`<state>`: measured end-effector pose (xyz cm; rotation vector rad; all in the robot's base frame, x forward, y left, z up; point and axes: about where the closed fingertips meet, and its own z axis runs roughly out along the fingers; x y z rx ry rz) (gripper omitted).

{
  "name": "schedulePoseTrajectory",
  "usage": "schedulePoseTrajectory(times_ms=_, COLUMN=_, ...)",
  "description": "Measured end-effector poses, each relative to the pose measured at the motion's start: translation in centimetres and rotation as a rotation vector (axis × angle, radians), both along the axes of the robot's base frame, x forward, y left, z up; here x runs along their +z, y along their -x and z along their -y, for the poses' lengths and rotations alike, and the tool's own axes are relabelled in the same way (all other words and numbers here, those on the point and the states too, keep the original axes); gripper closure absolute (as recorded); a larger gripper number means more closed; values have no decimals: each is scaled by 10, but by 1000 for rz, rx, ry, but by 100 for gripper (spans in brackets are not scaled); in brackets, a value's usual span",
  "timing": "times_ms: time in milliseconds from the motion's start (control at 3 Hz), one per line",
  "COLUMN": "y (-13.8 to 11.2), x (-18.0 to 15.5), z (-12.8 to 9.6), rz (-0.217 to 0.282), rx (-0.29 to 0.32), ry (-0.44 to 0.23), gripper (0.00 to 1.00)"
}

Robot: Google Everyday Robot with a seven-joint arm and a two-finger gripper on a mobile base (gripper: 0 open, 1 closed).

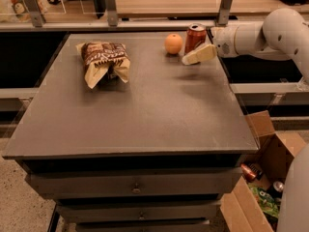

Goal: Move coke can near orange

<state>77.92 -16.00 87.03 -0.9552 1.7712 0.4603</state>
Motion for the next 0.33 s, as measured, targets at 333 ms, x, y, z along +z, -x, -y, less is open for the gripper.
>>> schedulePoseTrajectory(times_ms=333, y=11, x=12, z=2, rz=-4, rx=55, ry=24, gripper=0)
